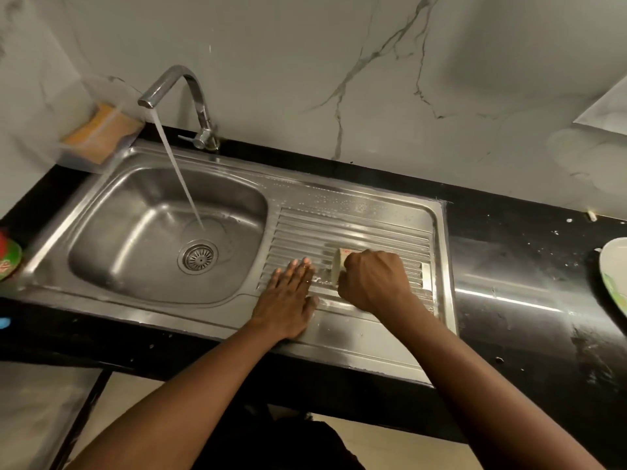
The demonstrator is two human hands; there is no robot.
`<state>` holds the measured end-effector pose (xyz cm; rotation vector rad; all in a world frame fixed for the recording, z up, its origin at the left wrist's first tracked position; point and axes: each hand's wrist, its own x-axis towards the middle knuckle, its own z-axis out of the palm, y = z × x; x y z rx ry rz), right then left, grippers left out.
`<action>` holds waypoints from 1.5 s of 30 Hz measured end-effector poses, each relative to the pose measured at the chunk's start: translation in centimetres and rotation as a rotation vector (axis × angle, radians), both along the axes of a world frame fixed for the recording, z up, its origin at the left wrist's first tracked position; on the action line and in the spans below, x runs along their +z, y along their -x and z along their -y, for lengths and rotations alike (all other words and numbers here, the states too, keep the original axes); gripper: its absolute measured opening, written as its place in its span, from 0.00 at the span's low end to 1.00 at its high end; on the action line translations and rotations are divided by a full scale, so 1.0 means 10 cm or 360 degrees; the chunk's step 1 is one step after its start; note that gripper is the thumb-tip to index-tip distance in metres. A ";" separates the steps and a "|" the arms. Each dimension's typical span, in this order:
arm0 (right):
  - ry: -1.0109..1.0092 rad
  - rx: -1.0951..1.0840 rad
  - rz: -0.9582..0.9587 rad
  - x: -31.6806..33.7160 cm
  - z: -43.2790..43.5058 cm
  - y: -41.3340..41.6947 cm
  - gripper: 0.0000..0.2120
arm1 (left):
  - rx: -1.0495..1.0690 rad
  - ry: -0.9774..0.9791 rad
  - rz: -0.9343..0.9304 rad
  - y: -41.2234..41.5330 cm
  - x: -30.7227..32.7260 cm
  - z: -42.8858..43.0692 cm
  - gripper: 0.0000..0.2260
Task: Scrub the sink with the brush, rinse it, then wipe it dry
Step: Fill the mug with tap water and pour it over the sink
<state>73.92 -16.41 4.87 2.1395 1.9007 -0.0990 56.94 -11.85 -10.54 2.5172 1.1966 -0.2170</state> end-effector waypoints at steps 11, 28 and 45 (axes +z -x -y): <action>-0.0108 -0.0630 -0.0301 -0.02 0.08 -0.27 0.17 | 0.0439 0.0107 0.0137 0.72 -0.07 -0.15 0.35; -0.0376 -0.1076 -0.2055 -0.16 -1.30 1.30 0.15 | 0.0362 0.0583 0.0428 1.48 0.37 -1.07 0.29; -0.0375 -0.0879 -0.2439 -0.25 -2.50 2.27 0.13 | 0.1033 0.0347 0.0869 2.44 0.88 -2.05 0.15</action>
